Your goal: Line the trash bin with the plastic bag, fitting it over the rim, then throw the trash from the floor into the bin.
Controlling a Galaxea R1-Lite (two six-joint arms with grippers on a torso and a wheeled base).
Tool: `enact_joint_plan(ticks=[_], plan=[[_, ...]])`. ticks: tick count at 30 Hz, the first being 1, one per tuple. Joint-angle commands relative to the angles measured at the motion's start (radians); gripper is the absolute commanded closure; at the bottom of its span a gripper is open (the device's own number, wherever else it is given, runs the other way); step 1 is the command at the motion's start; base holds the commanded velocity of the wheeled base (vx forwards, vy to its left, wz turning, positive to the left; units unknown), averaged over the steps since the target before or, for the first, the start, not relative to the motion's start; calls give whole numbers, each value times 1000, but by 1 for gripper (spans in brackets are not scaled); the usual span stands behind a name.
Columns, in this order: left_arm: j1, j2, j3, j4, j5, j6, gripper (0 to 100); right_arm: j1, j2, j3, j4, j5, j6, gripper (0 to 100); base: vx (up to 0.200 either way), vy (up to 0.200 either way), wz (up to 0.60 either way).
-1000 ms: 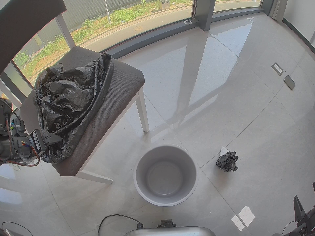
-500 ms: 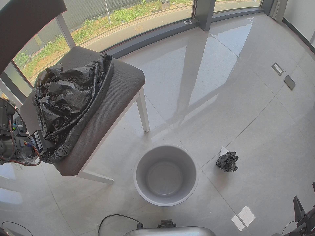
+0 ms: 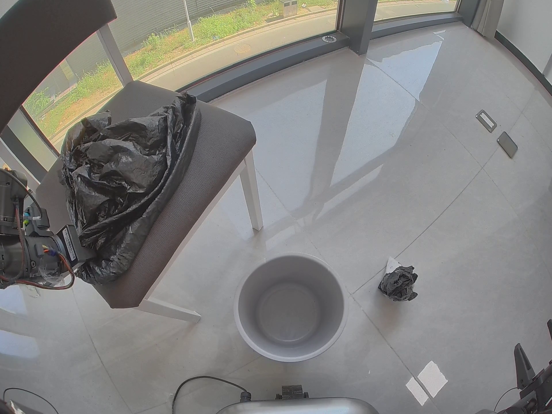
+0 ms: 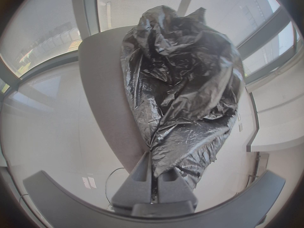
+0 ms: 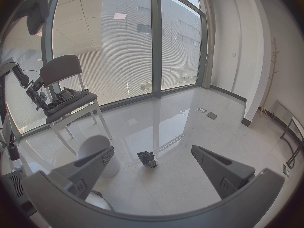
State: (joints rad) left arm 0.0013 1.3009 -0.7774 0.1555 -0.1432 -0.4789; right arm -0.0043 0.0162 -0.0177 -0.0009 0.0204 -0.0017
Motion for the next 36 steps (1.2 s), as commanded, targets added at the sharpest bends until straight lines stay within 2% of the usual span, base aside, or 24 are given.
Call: enact_joint_plan(ticks=[1,5,8,14,15,16,18,19,21,24,27,29,32,34,35,36], plan=[[-41,-75,-39,19,4,31,100,0,-12,18,-2,4,0,0,0,0,0],[-67,-120,-69,73,4,105,100,0,-12,18,-4,12,-15,0,0,0,0],[-116,-166,-108,154,4,223,100,0,-12,18,-7,67,-95,0,0,0,0],[-188,-187,-187,276,14,404,100,0,-12,18,-7,70,-92,0,0,0,0],[-188,-187,-187,276,14,404,100,0,-12,18,-7,70,-92,0,0,0,0],[-202,-192,-210,306,27,494,100,0,-12,18,-7,69,-84,0,0,0,0],[-213,-196,-220,305,40,571,100,0,-12,18,-7,65,-78,0,0,0,0],[-214,-196,-220,305,42,577,100,0,-12,18,-8,64,-78,0,0,0,0],[-221,-193,-260,306,48,677,100,-2,-12,18,-8,67,-100,0,0,0,0],[-256,-187,-290,314,53,746,100,-2,-12,18,-8,64,-101,0,0,0,0],[-277,-190,-295,314,71,766,100,-2,-12,18,-7,55,-77,0,0,0,0],[-307,-193,-302,311,113,783,100,-2,82,-107,-10,53,-14,0,0,0,0],[-340,-198,-315,306,143,790,100,0,360,-393,21,59,111,0,0,0,0],[-394,-199,-322,306,154,792,100,3,392,-401,42,101,106,0,0,0,0],[-394,-199,-322,306,154,792,100,3,392,-401,42,101,106,0,0,0,0],[-465,-196,-347,308,188,790,100,6,393,-375,73,161,91,0,0,0,0]])
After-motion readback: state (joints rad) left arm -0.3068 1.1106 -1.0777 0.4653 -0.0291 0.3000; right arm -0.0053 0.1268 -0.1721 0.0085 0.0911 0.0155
